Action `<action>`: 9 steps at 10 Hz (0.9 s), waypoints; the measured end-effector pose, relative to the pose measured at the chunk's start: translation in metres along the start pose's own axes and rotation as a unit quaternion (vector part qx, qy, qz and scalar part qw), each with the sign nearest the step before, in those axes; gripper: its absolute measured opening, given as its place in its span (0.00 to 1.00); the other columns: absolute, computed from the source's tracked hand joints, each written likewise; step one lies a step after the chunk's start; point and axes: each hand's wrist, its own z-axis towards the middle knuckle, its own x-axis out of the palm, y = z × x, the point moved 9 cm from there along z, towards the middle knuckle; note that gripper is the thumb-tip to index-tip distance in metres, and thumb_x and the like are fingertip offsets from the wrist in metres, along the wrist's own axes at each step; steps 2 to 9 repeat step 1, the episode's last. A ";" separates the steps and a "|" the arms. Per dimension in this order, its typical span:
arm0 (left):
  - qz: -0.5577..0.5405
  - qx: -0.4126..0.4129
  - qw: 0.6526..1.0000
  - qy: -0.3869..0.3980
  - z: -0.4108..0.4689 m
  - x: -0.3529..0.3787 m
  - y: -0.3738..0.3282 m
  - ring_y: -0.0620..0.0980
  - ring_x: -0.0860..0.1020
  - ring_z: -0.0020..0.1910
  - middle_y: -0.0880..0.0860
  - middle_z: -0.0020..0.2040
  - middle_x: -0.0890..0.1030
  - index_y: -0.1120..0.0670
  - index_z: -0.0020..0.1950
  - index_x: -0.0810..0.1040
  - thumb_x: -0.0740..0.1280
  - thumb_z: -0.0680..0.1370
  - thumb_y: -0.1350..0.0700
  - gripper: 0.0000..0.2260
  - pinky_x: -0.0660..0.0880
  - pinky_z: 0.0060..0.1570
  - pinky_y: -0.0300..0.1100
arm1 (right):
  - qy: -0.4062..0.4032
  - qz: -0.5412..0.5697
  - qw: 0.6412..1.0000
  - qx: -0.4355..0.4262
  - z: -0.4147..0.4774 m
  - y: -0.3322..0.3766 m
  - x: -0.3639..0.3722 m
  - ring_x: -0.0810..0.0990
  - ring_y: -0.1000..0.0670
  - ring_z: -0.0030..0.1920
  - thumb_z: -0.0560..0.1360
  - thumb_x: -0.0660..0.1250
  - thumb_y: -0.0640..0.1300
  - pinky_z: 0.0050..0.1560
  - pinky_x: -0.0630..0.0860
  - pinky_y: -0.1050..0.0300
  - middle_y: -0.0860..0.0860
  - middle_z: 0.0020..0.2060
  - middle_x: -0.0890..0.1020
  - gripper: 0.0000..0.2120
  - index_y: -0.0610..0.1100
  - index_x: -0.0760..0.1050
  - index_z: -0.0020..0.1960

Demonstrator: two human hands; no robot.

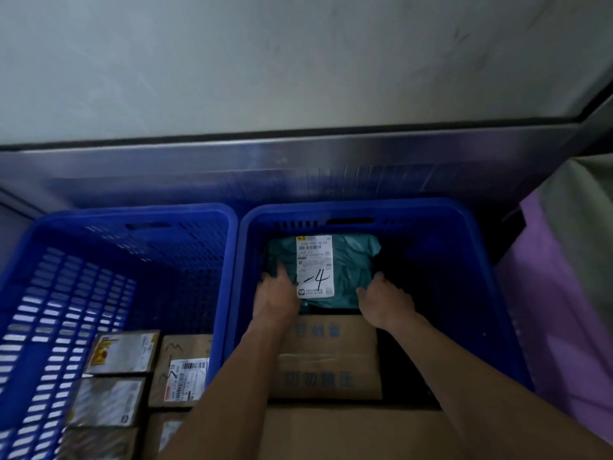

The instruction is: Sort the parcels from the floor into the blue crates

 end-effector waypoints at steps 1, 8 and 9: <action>0.022 -0.007 1.000 -0.009 -0.027 -0.017 -0.006 0.64 0.69 0.70 0.66 0.74 0.63 0.56 0.82 0.48 0.61 0.83 0.53 0.31 0.70 0.65 0.53 | -0.004 0.013 1.000 0.012 -0.025 0.004 -0.025 0.76 0.41 0.60 0.83 0.52 0.57 0.61 0.74 0.46 0.42 0.65 0.75 0.28 0.38 0.60 0.75; 0.022 -0.007 1.000 -0.009 -0.027 -0.017 -0.006 0.64 0.69 0.70 0.66 0.74 0.63 0.56 0.82 0.48 0.61 0.83 0.53 0.31 0.70 0.65 0.53 | -0.004 0.013 1.000 0.012 -0.025 0.004 -0.025 0.76 0.41 0.60 0.83 0.52 0.57 0.61 0.74 0.46 0.42 0.65 0.75 0.28 0.38 0.60 0.75; 0.022 -0.007 1.000 -0.009 -0.027 -0.017 -0.006 0.64 0.69 0.70 0.66 0.74 0.63 0.56 0.82 0.48 0.61 0.83 0.53 0.31 0.70 0.65 0.53 | -0.004 0.013 1.000 0.012 -0.025 0.004 -0.025 0.76 0.41 0.60 0.83 0.52 0.57 0.61 0.74 0.46 0.42 0.65 0.75 0.28 0.38 0.60 0.75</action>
